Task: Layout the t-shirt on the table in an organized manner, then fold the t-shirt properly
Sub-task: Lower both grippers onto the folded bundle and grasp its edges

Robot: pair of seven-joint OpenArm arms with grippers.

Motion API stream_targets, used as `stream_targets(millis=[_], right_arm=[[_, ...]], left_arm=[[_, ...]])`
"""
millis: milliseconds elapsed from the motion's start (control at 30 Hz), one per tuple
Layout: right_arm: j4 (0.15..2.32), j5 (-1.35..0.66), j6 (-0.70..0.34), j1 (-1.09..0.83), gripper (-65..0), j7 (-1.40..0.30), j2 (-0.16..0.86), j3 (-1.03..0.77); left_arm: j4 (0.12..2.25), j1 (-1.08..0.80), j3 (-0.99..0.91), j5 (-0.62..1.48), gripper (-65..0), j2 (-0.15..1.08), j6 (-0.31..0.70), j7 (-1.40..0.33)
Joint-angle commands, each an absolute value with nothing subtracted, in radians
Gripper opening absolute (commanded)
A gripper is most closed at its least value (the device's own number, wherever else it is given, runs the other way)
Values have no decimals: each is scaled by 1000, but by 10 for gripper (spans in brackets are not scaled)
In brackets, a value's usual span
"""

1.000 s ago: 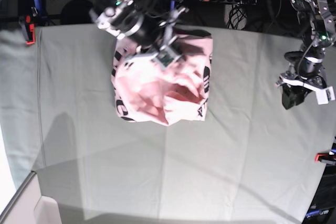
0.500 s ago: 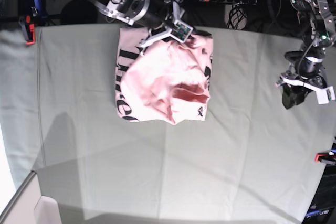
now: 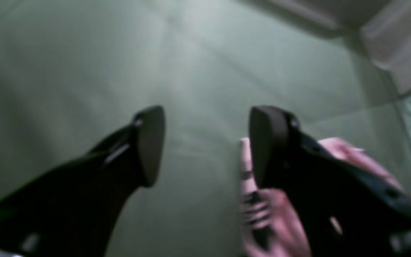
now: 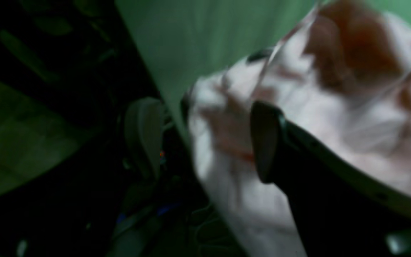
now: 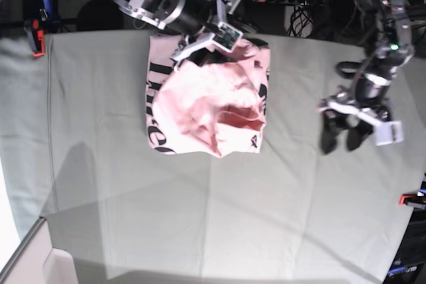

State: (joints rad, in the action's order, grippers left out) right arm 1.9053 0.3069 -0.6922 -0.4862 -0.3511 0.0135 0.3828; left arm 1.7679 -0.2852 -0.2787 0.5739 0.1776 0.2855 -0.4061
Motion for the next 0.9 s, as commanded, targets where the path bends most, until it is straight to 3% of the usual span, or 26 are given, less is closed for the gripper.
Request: stream_targets(millis=[0, 200, 400, 867], right_arm=[[1931, 285, -698, -496, -262, -325, 7, 387], [1934, 285, -698, -489, -262, -325, 7, 295], [1939, 285, -698, -486, -262, -325, 7, 186], [1936, 285, -698, -487, -262, -325, 7, 162]], left_arm=[[1796, -280, -246, 582, -255, 182, 295, -389], [1807, -252, 4, 564, -189, 186, 288, -386], [1778, -239, 147, 384, -146, 159, 286, -383], [1584, -142, 147, 245, -150, 91, 286, -381]])
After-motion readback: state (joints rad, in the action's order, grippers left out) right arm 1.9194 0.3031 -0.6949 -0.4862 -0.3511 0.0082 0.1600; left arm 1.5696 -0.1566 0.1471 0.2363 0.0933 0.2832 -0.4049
